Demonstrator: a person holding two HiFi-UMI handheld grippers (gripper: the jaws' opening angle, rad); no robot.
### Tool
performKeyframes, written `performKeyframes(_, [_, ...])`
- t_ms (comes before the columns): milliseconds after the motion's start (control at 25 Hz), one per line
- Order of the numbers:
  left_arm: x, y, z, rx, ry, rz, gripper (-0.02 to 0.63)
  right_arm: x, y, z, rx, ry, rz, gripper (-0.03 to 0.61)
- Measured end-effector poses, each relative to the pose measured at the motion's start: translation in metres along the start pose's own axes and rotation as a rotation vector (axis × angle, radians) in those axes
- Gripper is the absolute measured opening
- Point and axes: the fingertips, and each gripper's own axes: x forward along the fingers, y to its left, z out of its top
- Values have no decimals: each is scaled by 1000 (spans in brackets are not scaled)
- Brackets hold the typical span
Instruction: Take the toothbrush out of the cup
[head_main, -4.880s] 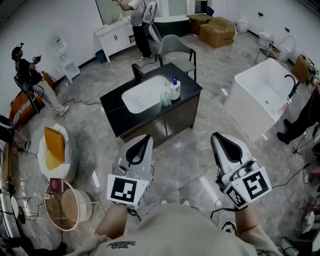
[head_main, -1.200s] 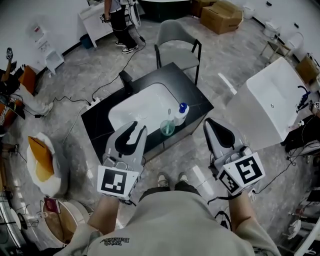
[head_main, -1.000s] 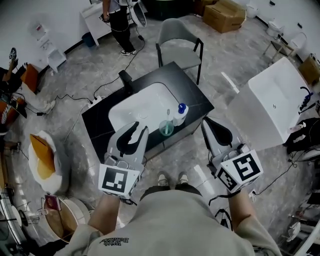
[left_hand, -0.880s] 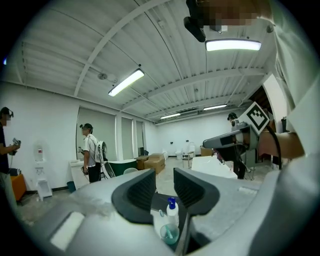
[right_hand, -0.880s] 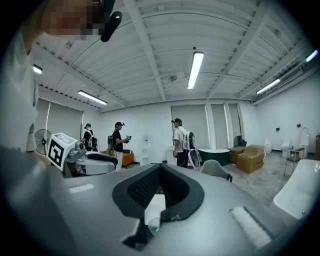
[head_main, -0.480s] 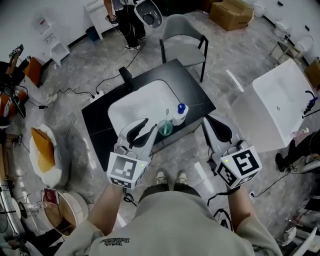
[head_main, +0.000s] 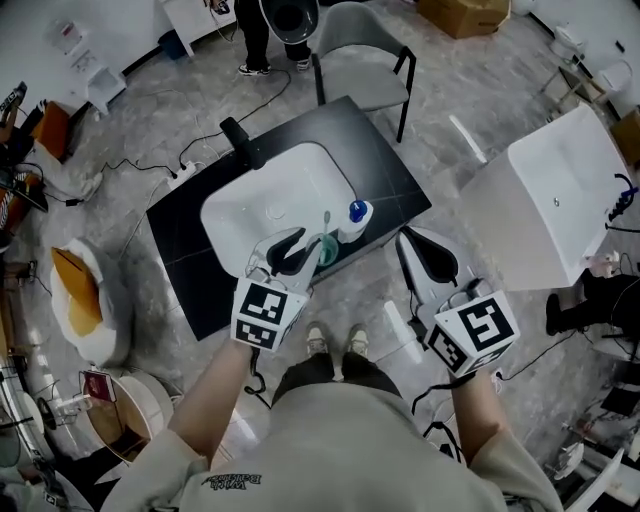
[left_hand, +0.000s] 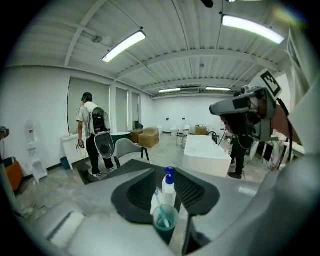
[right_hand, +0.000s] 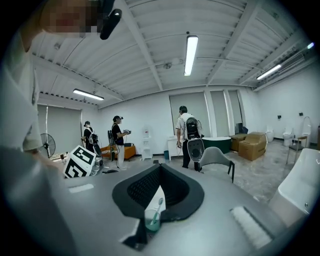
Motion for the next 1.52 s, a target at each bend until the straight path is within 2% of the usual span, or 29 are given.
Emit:
performKeyframes(520, [82, 8, -87, -50, 221, -59, 121, 33, -31, -31, 34, 71, -32, 3])
performKeyframes(800, [113, 14, -114, -70, 305, -77, 121, 42, -40, -52, 51, 117, -40, 3])
performKeyframes(1160, [131, 12, -134, -88, 379, -85, 121, 39, -54, -67, 81, 141, -66, 3])
performKeyframes(1320, [133, 10, -138, -96, 379, -78, 63, 34, -58, -69, 88, 137, -77, 3])
performKeyframes(1520, [127, 9, -132, -107, 355, -56, 32, 24, -61, -66, 84, 129, -91, 3])
